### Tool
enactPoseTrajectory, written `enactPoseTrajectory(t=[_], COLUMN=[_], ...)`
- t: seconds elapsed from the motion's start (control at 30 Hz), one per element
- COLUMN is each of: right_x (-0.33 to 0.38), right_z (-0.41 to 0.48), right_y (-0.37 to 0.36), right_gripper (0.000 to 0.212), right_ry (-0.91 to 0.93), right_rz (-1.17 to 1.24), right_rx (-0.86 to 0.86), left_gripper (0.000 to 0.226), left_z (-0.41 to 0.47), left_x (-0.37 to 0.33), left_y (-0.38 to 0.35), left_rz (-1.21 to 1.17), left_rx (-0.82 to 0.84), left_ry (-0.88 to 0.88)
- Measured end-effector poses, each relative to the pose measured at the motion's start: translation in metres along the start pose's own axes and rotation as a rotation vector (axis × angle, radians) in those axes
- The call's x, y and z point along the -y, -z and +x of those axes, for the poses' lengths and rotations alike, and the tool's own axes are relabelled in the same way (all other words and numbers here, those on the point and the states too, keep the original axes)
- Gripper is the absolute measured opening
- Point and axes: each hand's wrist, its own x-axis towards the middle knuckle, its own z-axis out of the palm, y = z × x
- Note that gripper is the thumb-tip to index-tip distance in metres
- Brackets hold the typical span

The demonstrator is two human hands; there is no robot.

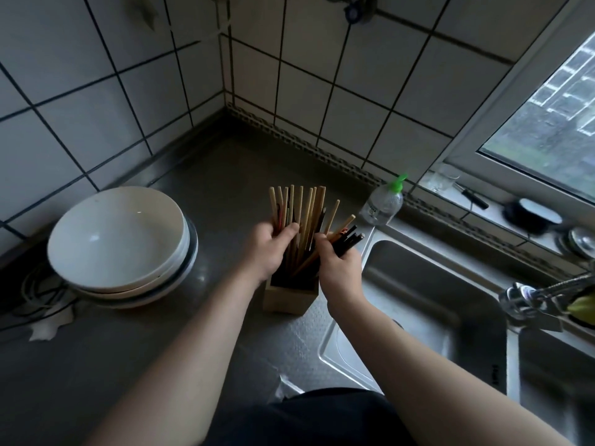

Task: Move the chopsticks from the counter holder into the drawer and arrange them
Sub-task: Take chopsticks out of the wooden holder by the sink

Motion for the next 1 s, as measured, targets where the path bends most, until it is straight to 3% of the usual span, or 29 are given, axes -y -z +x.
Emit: enactPoseTrajectory(t=[0.07, 0.23, 0.4, 0.57, 0.9, 1.0], right_x=[0.0, 0.005, 0.009, 0.018, 0.008, 0.006], right_z=[-0.002, -0.006, -0.003, 0.0, -0.001, -0.002], right_y=[-0.001, 0.0, 0.004, 0.007, 0.006, 0.007], right_gripper=[0.019, 0.021, 0.018, 0.014, 0.014, 0.015], right_ry=[-0.001, -0.058, -0.006, -0.019, -0.06, -0.064], right_rz=[0.045, 0.24, 0.278, 0.411, 0.377, 0.373], right_rx=[-0.007, -0.022, -0.086, -0.104, -0.076, -0.083], left_gripper=[0.033, 0.024, 0.022, 0.025, 0.021, 0.023], left_z=[-0.001, -0.006, -0.008, -0.007, -0.01, -0.011], left_x=[0.0, -0.003, -0.005, -0.007, -0.007, -0.004], left_y=[-0.002, -0.008, -0.011, -0.01, -0.016, -0.014], left_rz=[0.023, -0.064, -0.103, 0.017, 0.007, 0.02], left_rx=[-0.032, -0.068, -0.145, -0.244, -0.115, -0.143], left_ry=[-0.012, -0.081, -0.094, -0.085, 0.0, 0.018])
